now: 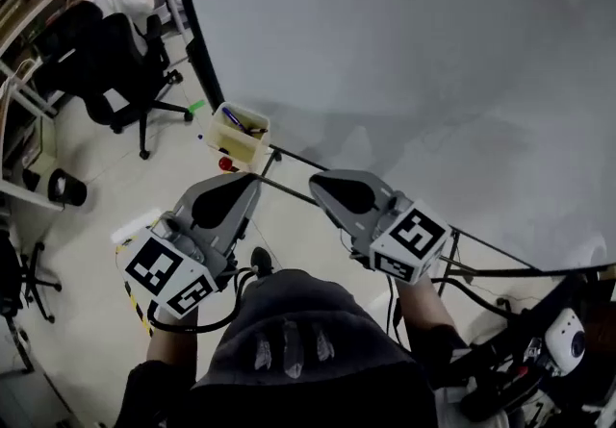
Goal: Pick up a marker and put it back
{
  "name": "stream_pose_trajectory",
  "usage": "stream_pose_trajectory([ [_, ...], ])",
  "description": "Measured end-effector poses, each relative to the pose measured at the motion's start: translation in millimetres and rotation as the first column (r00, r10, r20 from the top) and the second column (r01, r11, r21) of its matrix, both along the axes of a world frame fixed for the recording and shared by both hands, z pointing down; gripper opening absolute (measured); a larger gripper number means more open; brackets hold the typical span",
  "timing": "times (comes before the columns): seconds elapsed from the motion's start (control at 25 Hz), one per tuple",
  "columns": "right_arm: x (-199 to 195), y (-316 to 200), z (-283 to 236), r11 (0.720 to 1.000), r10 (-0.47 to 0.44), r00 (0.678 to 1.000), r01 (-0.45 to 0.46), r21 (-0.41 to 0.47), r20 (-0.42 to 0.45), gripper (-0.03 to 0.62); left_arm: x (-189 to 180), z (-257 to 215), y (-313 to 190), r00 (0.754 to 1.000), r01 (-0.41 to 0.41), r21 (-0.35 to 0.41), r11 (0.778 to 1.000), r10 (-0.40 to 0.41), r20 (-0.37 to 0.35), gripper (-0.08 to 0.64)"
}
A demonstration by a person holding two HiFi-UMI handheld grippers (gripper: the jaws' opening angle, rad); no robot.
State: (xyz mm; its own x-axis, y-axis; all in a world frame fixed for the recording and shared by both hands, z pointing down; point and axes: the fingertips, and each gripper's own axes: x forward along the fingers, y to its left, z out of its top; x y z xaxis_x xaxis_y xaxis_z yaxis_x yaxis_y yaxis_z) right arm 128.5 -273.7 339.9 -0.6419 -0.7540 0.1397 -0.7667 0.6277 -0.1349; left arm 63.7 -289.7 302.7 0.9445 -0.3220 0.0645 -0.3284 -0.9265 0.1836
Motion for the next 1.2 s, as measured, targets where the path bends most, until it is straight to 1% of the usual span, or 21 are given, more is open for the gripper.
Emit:
stream_pose_trajectory([
  [0.12,32.8,37.0,6.2,1.000,-0.009,0.999,0.010,-0.016,0.036,0.002,19.8,-2.8,36.0,0.999,0.044,-0.022,0.999,-0.044,-0.017,0.006],
  [0.2,42.4,56.7,9.6,0.999,-0.028,0.998,0.030,-0.025,0.053,0.002,24.8,-2.2,60.1,0.997,0.071,-0.030,0.997,-0.071,-0.005,0.006],
  [0.28,43.3,73.6,14.0,0.997,-0.062,0.996,0.065,-0.036,0.065,0.002,24.9,0.9,83.4,0.994,0.108,-0.035,0.994,-0.108,0.015,0.006],
  [0.44,32.9,99.2,14.3,0.985,-0.161,0.983,0.165,-0.045,0.084,0.002,15.5,-3.5,124.6,0.982,0.184,-0.019,0.983,-0.184,0.036,0.006],
  [0.68,6.4,143.8,17.0,0.968,-0.241,0.966,0.247,-0.053,0.095,0.002,-13.6,-11.9,180.1,0.964,0.266,-0.020,0.964,-0.266,0.005,0.006],
  [0.84,-17.2,168.6,17.3,0.961,-0.270,0.958,0.275,-0.041,0.100,0.002,-35.9,-10.1,214.0,0.959,0.282,-0.016,0.959,-0.282,-0.018,0.006],
  [0.92,-26.8,184.5,10.7,0.963,-0.265,0.955,0.270,-0.021,0.136,0.002,-46.7,-9.1,233.8,0.961,0.273,-0.024,0.962,-0.273,-0.038,0.006],
  [1.0,-37.9,205.0,7.3,0.968,-0.247,0.957,0.251,-0.007,0.150,0.002,-59.2,-3.7,256.0,0.961,0.275,-0.021,0.961,-0.276,-0.029,0.006],
  [1.08,-53.2,234.2,7.4,0.973,-0.231,0.967,0.231,0.006,0.107,0.002,-74.2,6.4,282.9,0.958,0.288,-0.018,0.957,-0.288,0.003,0.006],
  [1.2,-76.0,284.9,10.8,0.978,-0.208,0.978,0.208,0.016,0.004,0.002,-97.9,21.4,326.8,0.946,0.320,-0.010,0.947,-0.319,0.052,0.006],
])
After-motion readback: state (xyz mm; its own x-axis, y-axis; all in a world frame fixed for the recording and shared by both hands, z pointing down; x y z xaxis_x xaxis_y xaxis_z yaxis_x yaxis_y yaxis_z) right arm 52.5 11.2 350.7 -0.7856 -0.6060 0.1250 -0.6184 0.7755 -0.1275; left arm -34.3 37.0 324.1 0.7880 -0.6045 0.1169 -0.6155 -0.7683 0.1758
